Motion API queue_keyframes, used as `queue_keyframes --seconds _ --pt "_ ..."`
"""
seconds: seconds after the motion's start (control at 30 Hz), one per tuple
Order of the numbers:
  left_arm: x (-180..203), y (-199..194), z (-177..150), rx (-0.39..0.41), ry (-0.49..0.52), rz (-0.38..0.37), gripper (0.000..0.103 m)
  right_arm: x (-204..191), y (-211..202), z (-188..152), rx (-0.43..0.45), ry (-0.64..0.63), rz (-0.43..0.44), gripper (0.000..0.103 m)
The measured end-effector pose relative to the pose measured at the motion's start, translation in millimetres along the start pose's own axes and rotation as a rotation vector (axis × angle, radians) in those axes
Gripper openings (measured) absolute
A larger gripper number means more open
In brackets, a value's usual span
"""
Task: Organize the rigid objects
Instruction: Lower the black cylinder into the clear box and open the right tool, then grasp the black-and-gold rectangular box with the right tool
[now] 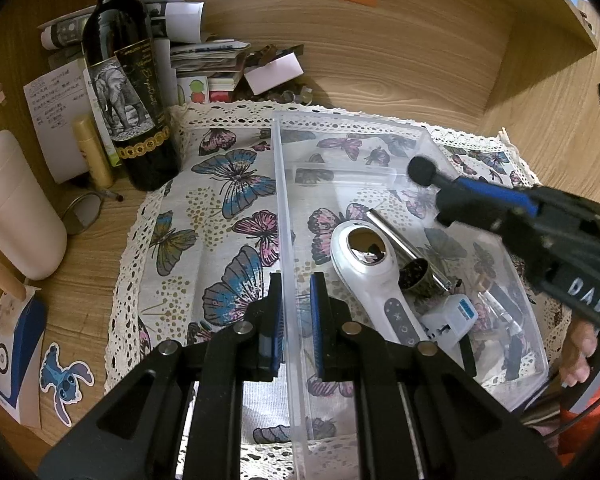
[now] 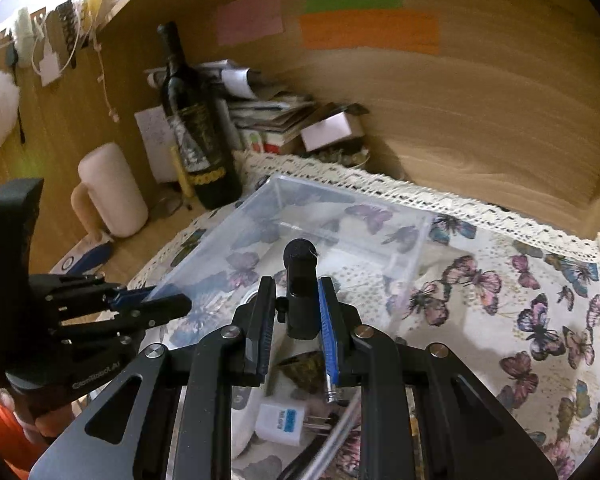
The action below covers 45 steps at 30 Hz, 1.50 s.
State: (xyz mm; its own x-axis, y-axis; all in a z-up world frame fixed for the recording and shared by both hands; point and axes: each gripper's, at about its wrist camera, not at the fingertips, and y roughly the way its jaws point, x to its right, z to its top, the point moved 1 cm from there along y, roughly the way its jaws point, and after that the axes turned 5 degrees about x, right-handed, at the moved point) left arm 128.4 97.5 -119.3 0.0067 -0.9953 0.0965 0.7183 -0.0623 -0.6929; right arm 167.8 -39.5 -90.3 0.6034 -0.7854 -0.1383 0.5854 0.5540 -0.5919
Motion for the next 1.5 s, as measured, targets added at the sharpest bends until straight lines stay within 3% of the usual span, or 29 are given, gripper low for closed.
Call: queue_keyframes --seconds 0.1,0.17,0.4,0.6,0.87,1.1,1.33,1.4,1.47,1.5 --pt "0.0 -0.2 -0.3 0.001 0.001 -0.001 0.010 -2.6 7.8 -3.9 -0.041 -0.005 -0.017 0.025" --pt "0.3 -0.1 -0.1 0.000 -0.001 0.000 0.010 -1.9 8.9 -5.8 -0.051 0.000 -0.023 0.038" --pt "0.9 -0.1 0.0 0.000 0.000 0.002 0.010 4.4 -13.8 -0.5 0.002 0.014 -0.030 0.039" --pt "0.7 0.0 0.0 0.000 0.000 0.002 0.010 18.7 -48.7 -1.4 0.062 0.036 -0.089 0.045" --pt "1.3 0.0 1.0 -0.001 0.003 0.007 0.010 46.4 -72.5 -30.0 0.013 0.073 -0.207 0.049" --pt "1.3 0.0 1.2 -0.001 0.004 0.009 0.010 64.7 -57.5 -68.7 -0.111 0.106 -0.251 0.049" --pt "1.1 0.0 0.8 -0.001 0.005 0.010 0.010 73.0 -34.1 -93.2 -0.227 0.124 -0.205 0.048" --pt "0.8 -0.1 0.9 -0.001 0.006 0.010 0.010 71.9 -31.0 -94.9 -0.232 0.116 -0.195 0.042" --pt "1.0 -0.1 0.8 -0.001 0.005 0.009 0.010 72.5 -29.6 -94.4 -0.226 0.126 -0.170 0.022" --pt "0.7 -0.1 0.8 -0.001 0.005 0.009 0.010 73.1 -28.7 -94.5 -0.231 0.130 -0.163 0.021"
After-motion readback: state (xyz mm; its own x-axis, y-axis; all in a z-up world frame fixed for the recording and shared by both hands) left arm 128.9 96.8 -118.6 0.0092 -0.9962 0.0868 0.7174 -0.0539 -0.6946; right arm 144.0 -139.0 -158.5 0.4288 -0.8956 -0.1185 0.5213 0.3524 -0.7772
